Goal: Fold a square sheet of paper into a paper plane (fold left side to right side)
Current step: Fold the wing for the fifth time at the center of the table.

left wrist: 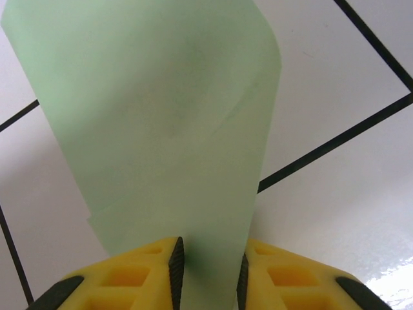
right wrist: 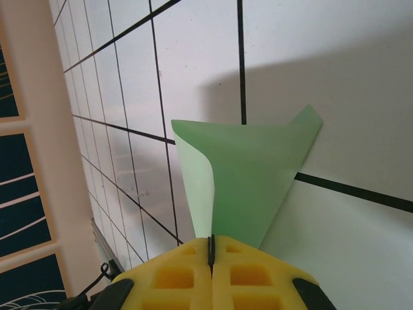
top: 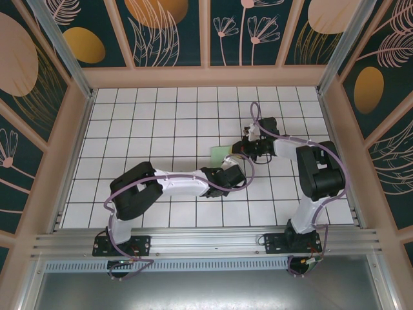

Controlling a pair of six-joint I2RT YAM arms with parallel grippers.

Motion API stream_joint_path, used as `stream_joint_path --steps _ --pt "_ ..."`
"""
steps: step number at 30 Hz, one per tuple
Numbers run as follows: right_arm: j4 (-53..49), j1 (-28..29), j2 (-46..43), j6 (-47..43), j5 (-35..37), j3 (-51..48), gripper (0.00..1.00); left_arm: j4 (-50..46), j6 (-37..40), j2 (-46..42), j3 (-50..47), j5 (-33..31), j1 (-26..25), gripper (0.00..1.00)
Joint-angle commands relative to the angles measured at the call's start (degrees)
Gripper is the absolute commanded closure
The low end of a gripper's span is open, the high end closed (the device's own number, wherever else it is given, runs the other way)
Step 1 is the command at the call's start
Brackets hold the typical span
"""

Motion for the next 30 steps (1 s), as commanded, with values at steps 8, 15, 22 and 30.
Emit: stream_joint_path --steps 8,15,22,30 --pt "-1.05 0.28 -2.04 -2.59 2.82 1.59 0.88 0.5 -1.69 0.38 1.22 1.64 -0.08 0.86" --pt "-1.09 -1.24 -9.43 -4.84 9.32 0.33 0.57 2.45 -2.1 -2.16 0.23 6.29 1.74 0.93" --pt "1.76 -4.53 -20.13 -6.59 14.27 -6.05 0.3 7.91 -3.65 -5.82 -2.25 19.96 6.74 0.95" --pt "4.92 -5.66 -26.01 -7.5 14.38 -13.88 0.22 14.3 -6.45 -4.63 -3.68 33.04 11.08 0.96"
